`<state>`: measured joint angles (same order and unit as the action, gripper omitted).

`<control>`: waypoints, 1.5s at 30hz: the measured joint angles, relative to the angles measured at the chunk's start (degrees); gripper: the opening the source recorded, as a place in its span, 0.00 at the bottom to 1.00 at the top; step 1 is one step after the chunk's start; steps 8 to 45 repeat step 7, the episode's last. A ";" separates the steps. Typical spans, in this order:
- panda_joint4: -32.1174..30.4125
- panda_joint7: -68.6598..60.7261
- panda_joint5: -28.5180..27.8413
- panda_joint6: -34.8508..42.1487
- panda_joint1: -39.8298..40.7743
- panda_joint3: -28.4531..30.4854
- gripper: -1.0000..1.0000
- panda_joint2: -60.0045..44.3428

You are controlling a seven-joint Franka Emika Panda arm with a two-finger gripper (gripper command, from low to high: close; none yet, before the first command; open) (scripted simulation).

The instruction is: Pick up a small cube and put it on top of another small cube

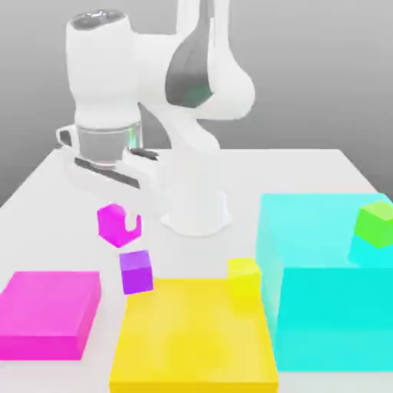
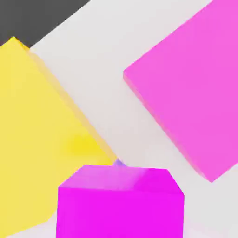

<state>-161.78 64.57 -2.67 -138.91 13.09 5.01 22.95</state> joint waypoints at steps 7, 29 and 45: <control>-2.76 -0.60 0.25 -10.77 -0.06 0.01 1.00 -8.04; -2.76 -0.60 0.25 -10.77 -0.06 0.01 1.00 -8.04; -2.76 -0.60 0.25 -10.77 -0.06 0.01 1.00 -8.04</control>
